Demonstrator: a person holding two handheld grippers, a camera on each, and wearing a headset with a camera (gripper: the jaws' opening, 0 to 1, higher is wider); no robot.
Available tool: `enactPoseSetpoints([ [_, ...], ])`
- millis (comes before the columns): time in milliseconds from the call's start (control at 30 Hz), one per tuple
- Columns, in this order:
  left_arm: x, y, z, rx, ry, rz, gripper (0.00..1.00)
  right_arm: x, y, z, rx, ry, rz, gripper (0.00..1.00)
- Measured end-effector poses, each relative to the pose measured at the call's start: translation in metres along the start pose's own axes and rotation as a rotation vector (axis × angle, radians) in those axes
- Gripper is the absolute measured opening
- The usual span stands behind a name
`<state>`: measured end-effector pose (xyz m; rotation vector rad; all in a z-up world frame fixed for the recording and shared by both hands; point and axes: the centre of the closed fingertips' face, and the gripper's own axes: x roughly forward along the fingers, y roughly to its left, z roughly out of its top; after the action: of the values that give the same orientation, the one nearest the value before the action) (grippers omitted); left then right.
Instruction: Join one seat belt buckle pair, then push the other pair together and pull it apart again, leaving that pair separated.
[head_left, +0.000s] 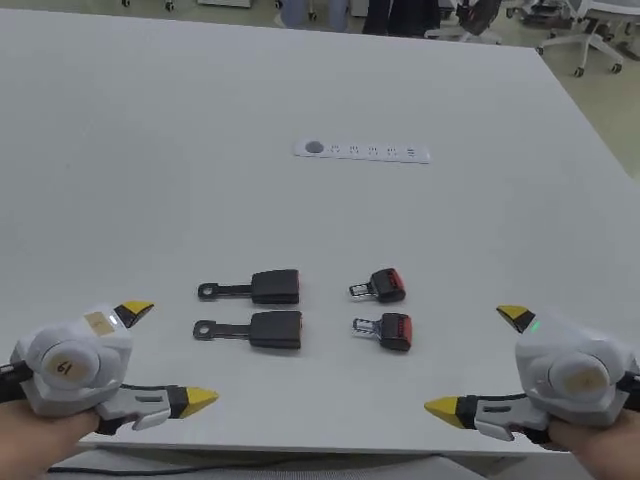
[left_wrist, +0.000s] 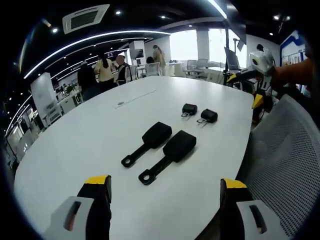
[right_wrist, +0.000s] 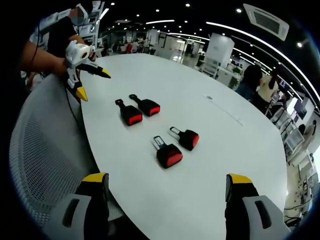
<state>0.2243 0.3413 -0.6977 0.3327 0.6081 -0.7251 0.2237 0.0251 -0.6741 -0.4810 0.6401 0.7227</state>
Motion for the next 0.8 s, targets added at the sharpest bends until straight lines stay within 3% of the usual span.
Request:
enactPoseSetpoints([
  [133, 0.003, -0.011, -0.004, 0.102, 0.043, -0.026, 0.91, 0.0, -0.001, -0.004, 0.028, 0.041, -0.006, 0.94],
  [233, 0.003, -0.011, -0.006, 0.09, 0.042, -0.033, 0.91, 0.002, -0.001, -0.004, 0.028, 0.033, -0.001, 0.93],
  [400, 0.0, 0.0, -0.004, 0.014, 0.018, -0.004, 0.91, 0.007, 0.001, -0.01, -0.001, 0.061, 0.011, 0.92],
  [600, 0.0, 0.004, -0.011, 0.041, 0.049, 0.018, 0.88, 0.005, 0.0, -0.009, 0.012, 0.056, 0.002, 0.93],
  [800, -0.001, 0.01, -0.009, -0.035, 0.023, 0.022, 0.89, 0.005, 0.002, -0.01, -0.008, 0.066, 0.002, 0.96],
])
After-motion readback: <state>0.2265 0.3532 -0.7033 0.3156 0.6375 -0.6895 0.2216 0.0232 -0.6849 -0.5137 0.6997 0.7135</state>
